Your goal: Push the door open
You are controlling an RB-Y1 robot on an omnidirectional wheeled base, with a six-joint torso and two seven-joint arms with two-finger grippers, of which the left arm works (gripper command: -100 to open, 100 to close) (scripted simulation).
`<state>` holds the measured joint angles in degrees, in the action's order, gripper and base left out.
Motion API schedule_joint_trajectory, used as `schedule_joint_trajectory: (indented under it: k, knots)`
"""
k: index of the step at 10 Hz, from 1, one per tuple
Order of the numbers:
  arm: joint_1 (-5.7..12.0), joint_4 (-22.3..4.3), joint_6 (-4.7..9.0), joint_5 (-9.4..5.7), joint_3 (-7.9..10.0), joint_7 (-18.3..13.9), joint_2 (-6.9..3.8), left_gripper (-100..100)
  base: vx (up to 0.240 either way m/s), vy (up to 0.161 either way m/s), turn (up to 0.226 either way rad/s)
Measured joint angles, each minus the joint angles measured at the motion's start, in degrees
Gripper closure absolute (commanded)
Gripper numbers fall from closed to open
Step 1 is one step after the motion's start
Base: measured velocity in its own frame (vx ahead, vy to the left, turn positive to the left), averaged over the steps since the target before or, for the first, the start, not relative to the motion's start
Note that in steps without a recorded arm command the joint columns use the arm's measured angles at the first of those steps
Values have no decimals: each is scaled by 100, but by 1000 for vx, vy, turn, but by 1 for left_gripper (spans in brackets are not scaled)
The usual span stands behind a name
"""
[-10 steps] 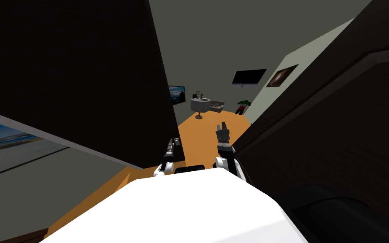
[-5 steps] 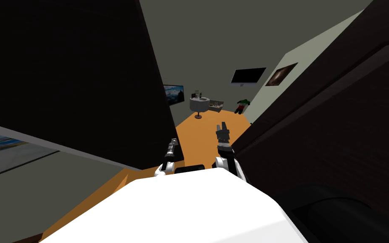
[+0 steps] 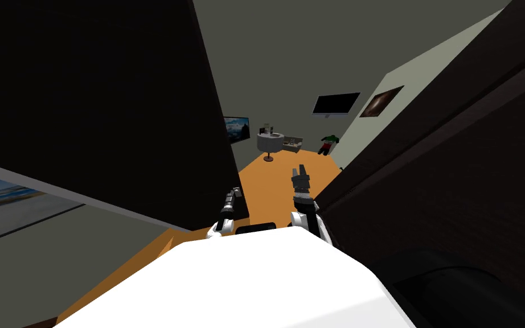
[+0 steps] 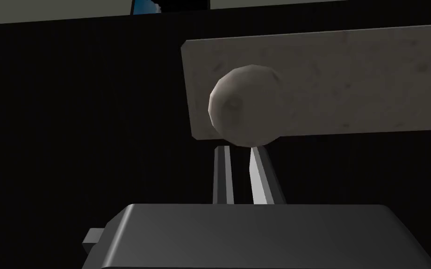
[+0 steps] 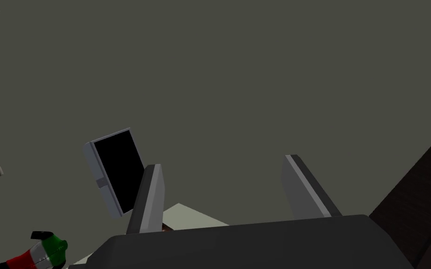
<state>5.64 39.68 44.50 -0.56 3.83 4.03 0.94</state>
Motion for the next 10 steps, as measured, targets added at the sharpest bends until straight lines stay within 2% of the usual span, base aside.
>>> schedule_joint_trajectory:
  k: [1, 3, 6, 8, 10]
  knots:
    - [-44, 81, -5, -30, 17, 25, -65, -100, 53, 71, 120]
    - [-7, 97, -31, 164, 177, -61, -161, -100, -20, 91, 67]
    - [114, -57, 21, 418, 407, -215, -254, -100, -36, 60, 79]
    - [256, -251, 94, 617, 606, -318, -281, -100, -44, 38, 70]
    - [332, -325, 123, 827, 790, -426, -267, -100, -43, 20, 62]
